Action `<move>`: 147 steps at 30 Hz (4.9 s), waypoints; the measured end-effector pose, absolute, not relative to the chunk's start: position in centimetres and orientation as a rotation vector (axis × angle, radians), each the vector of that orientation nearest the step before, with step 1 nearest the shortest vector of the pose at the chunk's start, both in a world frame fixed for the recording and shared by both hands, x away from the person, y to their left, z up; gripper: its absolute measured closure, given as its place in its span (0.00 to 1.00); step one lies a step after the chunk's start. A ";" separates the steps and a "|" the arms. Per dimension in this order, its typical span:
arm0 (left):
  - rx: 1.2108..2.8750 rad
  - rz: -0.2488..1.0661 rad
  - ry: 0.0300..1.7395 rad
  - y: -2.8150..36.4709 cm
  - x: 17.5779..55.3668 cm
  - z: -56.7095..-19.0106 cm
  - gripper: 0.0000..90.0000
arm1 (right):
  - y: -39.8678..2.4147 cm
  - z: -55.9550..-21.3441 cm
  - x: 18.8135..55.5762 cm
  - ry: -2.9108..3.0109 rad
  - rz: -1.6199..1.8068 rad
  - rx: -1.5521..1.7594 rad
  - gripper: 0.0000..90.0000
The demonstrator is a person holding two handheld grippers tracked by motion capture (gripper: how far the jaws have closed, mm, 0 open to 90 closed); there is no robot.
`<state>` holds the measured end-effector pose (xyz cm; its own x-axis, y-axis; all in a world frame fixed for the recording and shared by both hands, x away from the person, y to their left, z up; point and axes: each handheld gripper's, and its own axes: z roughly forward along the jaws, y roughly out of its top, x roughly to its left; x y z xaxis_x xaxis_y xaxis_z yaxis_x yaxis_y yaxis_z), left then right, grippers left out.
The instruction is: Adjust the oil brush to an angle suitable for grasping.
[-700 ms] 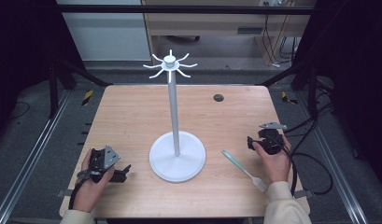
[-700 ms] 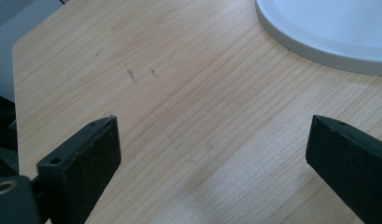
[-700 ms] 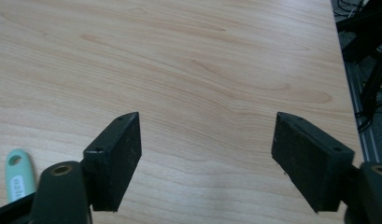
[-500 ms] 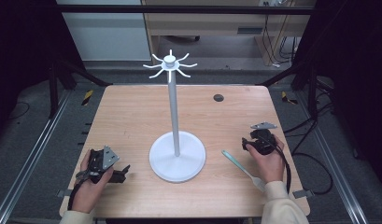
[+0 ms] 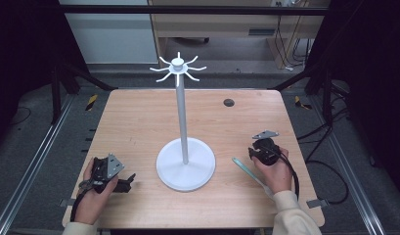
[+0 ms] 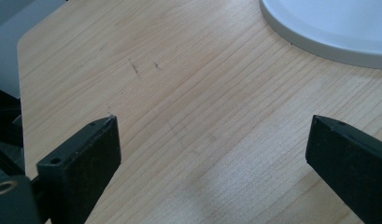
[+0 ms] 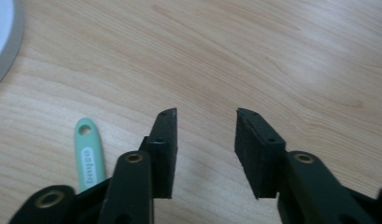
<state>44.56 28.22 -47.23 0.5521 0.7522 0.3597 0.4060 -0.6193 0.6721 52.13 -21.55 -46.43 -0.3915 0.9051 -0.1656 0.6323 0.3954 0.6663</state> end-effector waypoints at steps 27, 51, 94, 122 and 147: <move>2.268 0.875 0.932 28.2 44.6 -47.2 0.03 | -18.7 -47.7 51.8 2.385 0.679 1.145 1.00; 2.273 0.874 0.929 28.2 44.6 -47.3 0.03 | -18.2 -48.2 51.7 2.466 0.719 1.140 1.00; 2.276 0.869 0.943 28.3 44.6 -47.4 0.03 | -18.6 -44.9 47.3 2.666 0.650 0.924 0.98; 2.284 0.870 0.940 28.2 44.6 -47.5 0.03 | -21.3 -45.1 46.6 2.760 0.414 0.919 0.83; 2.281 0.869 0.941 28.3 44.6 -47.4 0.03 | -20.5 -46.4 47.2 2.845 0.313 0.879 0.83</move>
<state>44.60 28.30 -47.43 0.5530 0.7514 0.3601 0.4182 -0.6241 0.6600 47.15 -20.52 -46.36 -0.8177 0.5704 -0.0780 0.5397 0.8067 0.2408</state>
